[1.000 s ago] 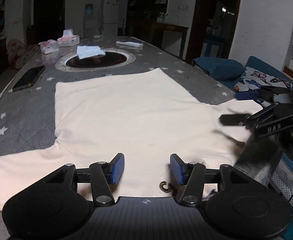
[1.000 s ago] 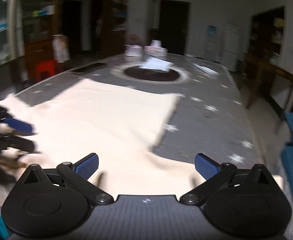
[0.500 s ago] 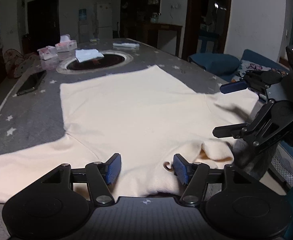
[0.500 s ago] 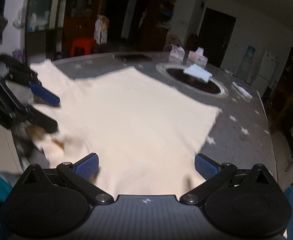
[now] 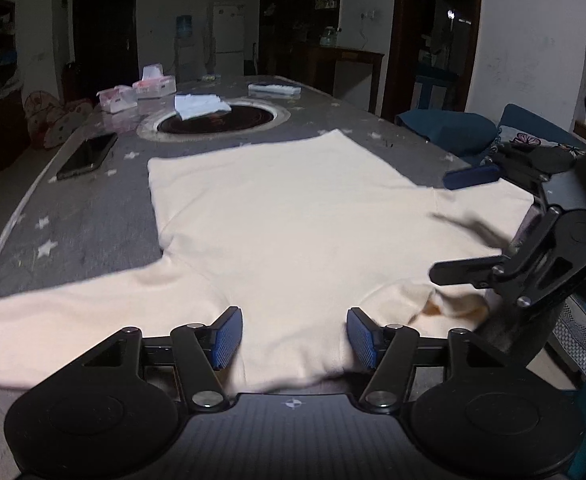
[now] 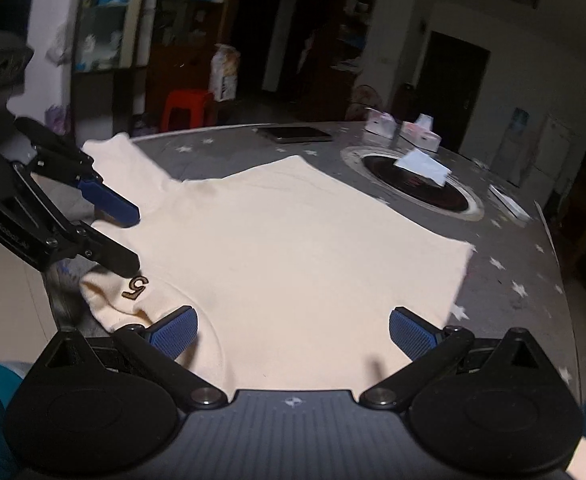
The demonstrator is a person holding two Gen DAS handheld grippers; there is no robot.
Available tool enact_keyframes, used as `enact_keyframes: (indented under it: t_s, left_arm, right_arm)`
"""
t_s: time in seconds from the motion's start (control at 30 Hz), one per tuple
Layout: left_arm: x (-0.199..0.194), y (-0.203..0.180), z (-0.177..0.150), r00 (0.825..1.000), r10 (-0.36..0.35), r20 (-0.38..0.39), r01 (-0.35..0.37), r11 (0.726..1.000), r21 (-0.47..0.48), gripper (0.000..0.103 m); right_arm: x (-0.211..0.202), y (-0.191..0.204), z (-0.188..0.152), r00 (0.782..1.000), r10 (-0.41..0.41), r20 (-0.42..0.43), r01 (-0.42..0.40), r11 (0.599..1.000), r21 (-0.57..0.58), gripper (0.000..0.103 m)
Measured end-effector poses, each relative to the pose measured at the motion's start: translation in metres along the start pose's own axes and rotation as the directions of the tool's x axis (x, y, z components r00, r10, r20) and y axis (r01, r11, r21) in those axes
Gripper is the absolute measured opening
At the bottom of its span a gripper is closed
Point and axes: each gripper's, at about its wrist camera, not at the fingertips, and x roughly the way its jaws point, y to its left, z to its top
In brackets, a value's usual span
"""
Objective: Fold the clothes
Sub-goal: 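Move both open grippers to the hem beside the printed brown number, then grasp a sleeve with the right gripper, fold it across the body, release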
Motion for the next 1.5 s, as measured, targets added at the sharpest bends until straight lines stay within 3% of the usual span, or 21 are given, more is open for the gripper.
enact_keyframes:
  t_s: [0.1, 0.4, 0.57, 0.67, 0.83, 0.9, 0.97, 1.03, 1.13, 1.2, 1.33, 1.43, 1.5]
  left_arm:
    - [0.004, -0.003, 0.009, 1.000, -0.007, 0.021, 0.007, 1.000, -0.001, 0.061]
    - [0.026, -0.022, 0.033, 0.998, -0.041, 0.054, 0.042, 0.999, -0.008, 0.062]
    - [0.039, -0.036, 0.040, 0.995, -0.088, 0.048, 0.088, 0.996, 0.006, 0.066]
    - [0.046, -0.045, 0.042, 0.993, -0.116, 0.040, 0.114, 0.993, 0.030, 0.069]
    - [0.056, -0.060, 0.041, 0.989, -0.150, 0.014, 0.149, 0.987, 0.056, 0.075]
    - [0.056, -0.063, 0.040, 0.987, -0.159, 0.010, 0.158, 0.985, 0.063, 0.076]
    - [0.056, -0.065, 0.040, 0.986, -0.164, 0.006, 0.163, 0.984, 0.068, 0.076]
    - [0.057, -0.066, 0.039, 0.986, -0.166, 0.001, 0.165, 0.984, 0.066, 0.076]
    - [0.057, -0.067, 0.038, 0.986, -0.169, -0.004, 0.169, 0.984, 0.064, 0.076]
    - [0.057, -0.068, 0.037, 0.986, -0.169, -0.009, 0.169, 0.983, 0.066, 0.076]
    - [0.059, -0.071, 0.038, 0.986, -0.167, -0.016, 0.168, 0.983, 0.075, 0.076]
    - [0.060, -0.073, 0.038, 0.986, -0.166, -0.019, 0.167, 0.983, 0.077, 0.077]
    - [0.060, -0.074, 0.038, 0.986, -0.166, -0.020, 0.167, 0.983, 0.077, 0.077]
  right_arm:
    - [0.001, -0.006, -0.010, 0.999, 0.007, -0.042, -0.005, 0.999, 0.051, 0.103]
    - [-0.021, -0.049, -0.030, 0.999, -0.017, -0.035, 0.026, 0.961, 0.275, 0.103]
    - [-0.030, -0.077, -0.052, 0.993, -0.068, -0.092, 0.100, 0.903, 0.418, 0.103]
    - [-0.042, -0.086, -0.056, 0.988, -0.134, -0.082, 0.156, 0.890, 0.429, 0.103]
    - [-0.037, -0.098, -0.074, 0.963, -0.207, -0.170, 0.262, 0.863, 0.433, 0.103]
    - [-0.045, -0.106, -0.078, 0.957, -0.241, -0.162, 0.289, 0.843, 0.454, 0.103]
    - [-0.051, -0.117, -0.082, 0.946, -0.281, -0.159, 0.323, 0.814, 0.483, 0.103]
    - [-0.058, -0.137, -0.092, 0.921, -0.343, -0.183, 0.387, 0.761, 0.521, 0.102]
    - [-0.064, -0.163, -0.112, 0.890, -0.389, -0.240, 0.452, 0.676, 0.582, 0.093]
    - [-0.068, -0.181, -0.127, 0.893, -0.371, -0.256, 0.442, 0.609, 0.659, 0.089]
    - [-0.072, -0.204, -0.147, 0.925, -0.318, -0.208, 0.353, 0.512, 0.783, 0.077]
    - [-0.075, -0.214, -0.159, 0.948, -0.279, -0.153, 0.274, 0.473, 0.838, 0.059]
    - [-0.077, -0.215, -0.161, 0.950, -0.282, -0.135, 0.259, 0.470, 0.844, 0.052]
